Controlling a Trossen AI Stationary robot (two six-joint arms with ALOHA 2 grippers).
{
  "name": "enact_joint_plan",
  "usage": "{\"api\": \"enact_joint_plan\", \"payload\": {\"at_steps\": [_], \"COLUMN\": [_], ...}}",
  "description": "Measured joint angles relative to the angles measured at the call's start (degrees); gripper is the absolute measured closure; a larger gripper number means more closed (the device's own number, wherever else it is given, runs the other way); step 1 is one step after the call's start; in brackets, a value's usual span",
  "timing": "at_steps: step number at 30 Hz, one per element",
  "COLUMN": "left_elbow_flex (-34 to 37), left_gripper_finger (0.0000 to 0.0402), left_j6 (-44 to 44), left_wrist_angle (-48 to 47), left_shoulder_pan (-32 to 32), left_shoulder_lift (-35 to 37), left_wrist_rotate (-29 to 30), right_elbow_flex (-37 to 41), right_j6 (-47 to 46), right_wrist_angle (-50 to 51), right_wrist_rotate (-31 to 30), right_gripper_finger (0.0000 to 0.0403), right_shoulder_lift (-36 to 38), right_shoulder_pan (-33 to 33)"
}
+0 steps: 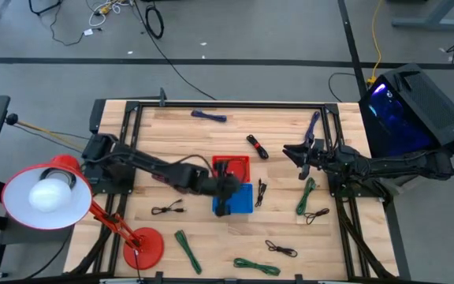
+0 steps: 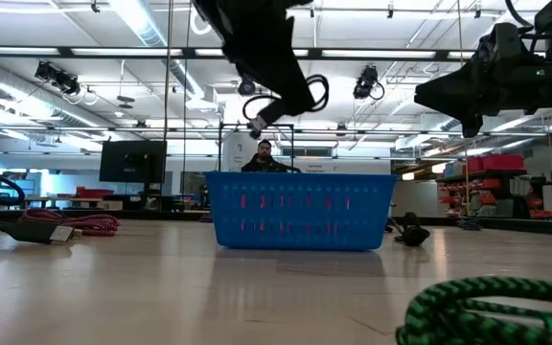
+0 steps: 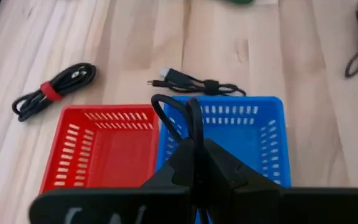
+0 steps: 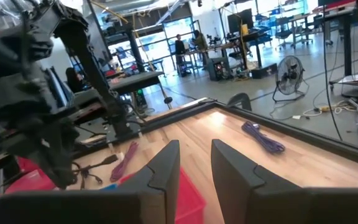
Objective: Pick & Place USB Port
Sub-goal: Put the black charger cable into the blue bin
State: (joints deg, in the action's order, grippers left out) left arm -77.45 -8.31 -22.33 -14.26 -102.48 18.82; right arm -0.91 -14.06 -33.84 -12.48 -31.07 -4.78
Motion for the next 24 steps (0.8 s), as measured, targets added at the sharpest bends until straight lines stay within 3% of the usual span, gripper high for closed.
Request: {"api": "enact_joint_plan", "payload": {"at_steps": [17, 24], "left_elbow_flex": [-0.04, -0.04], "left_gripper_finger": [0.0383, 0.0339], "left_j6": [-1.7, -2.41], "left_wrist_angle": [4.36, 4.21], "left_shoulder_pan": [0.48, 0.62], "left_shoulder_lift": [-6.42, -6.73], "left_wrist_rotate": [-6.7, -6.47], "right_elbow_flex": [0.0, 0.0], "right_j6": [1.24, 1.26], "right_wrist_angle": [0.12, 0.14], "right_wrist_rotate": [-0.14, -0.14], "right_gripper_finger": [0.0308, 0.0308], "right_shoulder_lift": [-0.39, -0.46], "right_shoulder_pan": [0.0, 0.0]}}
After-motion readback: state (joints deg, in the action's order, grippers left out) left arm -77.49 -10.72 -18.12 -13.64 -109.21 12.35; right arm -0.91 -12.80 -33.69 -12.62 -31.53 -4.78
